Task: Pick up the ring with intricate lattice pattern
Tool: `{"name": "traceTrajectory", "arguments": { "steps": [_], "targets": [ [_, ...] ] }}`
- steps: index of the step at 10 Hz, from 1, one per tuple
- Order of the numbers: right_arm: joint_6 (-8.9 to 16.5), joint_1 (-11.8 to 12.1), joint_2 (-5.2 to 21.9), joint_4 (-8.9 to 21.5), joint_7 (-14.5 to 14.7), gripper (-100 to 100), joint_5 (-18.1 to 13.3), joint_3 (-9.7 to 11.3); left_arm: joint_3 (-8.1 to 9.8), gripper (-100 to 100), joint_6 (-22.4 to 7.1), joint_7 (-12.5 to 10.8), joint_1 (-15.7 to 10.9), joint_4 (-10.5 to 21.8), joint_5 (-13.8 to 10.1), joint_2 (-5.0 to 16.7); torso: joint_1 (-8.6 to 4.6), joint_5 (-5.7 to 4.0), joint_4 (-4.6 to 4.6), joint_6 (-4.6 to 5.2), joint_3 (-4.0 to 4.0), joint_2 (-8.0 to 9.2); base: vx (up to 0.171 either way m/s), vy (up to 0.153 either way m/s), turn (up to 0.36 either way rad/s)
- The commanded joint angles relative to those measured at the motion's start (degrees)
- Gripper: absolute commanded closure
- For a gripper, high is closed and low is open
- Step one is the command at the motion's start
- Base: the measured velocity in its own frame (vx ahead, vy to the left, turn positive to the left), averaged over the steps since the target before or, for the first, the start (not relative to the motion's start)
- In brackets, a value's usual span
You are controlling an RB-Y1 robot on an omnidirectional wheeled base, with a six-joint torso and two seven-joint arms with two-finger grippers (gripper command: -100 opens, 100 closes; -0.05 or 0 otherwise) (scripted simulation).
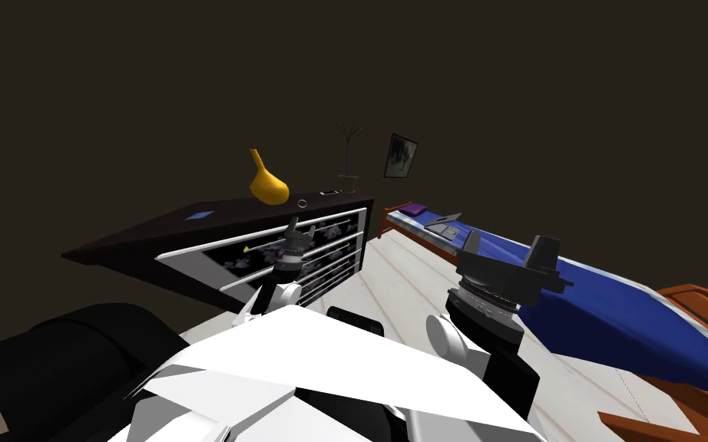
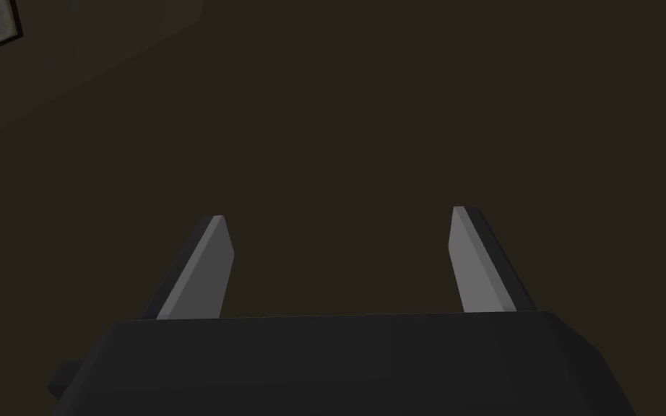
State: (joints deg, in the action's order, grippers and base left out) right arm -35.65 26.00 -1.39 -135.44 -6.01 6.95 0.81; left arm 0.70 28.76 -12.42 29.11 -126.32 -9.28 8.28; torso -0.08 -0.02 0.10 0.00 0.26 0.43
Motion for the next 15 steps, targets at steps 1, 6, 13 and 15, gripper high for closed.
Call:
{"name": "traceTrajectory", "arguments": {
  "steps": [1,6,13,15],
  "targets": [
    [0.0,0.0,0.0,0.0,0.0,0,0.0,0.0,0.19,-100,1.1,-2.2,-0.5,0.6,-0.9,2.9,0.0,0.0,0.0,0.0,0.0,0.0,-0.095,-0.035,0.048],
    [0.0,0.0,0.0,0.0,0.0,0,0.0,0.0,0.8,-100,4.9,-9.0,-1.9,3.3,-3.2,10.7,0.02,0.0,-0.03,0.0,-0.09,-0.15,-0.085,-0.036,0.055],
    [0.0,0.0,0.0,0.0,0.0,0,0.0,0.0,1.21,-100,9.6,-17.3,-3.7,7.5,-5.0,22.5,-0.13,-0.02,-0.06,0.0,-0.14,-0.23,-0.057,-0.04,0.061],
    [0.0,0.0,0.0,0.0,0.0,0,0.0,0.0,1.26,-100,11.4,-20.4,-4.3,9.3,-5.4,26.0,-0.14,-0.03,-0.06,-0.01,-0.14,-0.24,-0.049,-0.053,0.083]
  ]
}}
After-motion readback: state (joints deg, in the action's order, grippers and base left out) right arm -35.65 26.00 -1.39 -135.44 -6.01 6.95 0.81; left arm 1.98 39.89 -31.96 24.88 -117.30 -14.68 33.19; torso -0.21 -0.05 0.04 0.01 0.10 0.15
